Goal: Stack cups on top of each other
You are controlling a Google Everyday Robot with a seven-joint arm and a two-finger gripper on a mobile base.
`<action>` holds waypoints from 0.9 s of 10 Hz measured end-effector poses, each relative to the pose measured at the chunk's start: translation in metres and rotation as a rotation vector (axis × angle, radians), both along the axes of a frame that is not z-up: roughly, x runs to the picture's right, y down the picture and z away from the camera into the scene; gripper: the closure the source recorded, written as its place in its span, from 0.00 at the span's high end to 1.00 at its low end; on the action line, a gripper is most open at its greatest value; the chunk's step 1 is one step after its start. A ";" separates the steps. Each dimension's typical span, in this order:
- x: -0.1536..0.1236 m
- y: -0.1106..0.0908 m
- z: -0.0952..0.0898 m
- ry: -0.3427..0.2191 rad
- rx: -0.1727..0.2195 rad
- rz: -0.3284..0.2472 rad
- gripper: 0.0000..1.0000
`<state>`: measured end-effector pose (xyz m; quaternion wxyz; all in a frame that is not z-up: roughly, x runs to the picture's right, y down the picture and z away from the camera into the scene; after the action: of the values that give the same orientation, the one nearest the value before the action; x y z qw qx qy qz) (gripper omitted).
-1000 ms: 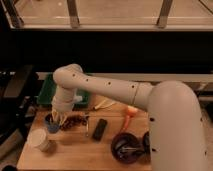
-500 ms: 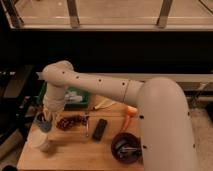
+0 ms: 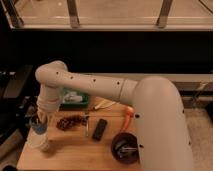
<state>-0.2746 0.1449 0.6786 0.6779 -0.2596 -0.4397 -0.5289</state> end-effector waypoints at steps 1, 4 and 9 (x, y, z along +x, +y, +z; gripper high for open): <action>-0.001 0.003 -0.002 -0.006 0.000 -0.002 0.00; -0.003 0.014 -0.007 -0.016 -0.008 0.001 0.08; -0.002 0.027 0.000 -0.028 -0.029 0.019 0.60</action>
<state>-0.2769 0.1719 0.6783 0.6729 -0.2577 -0.4591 -0.5195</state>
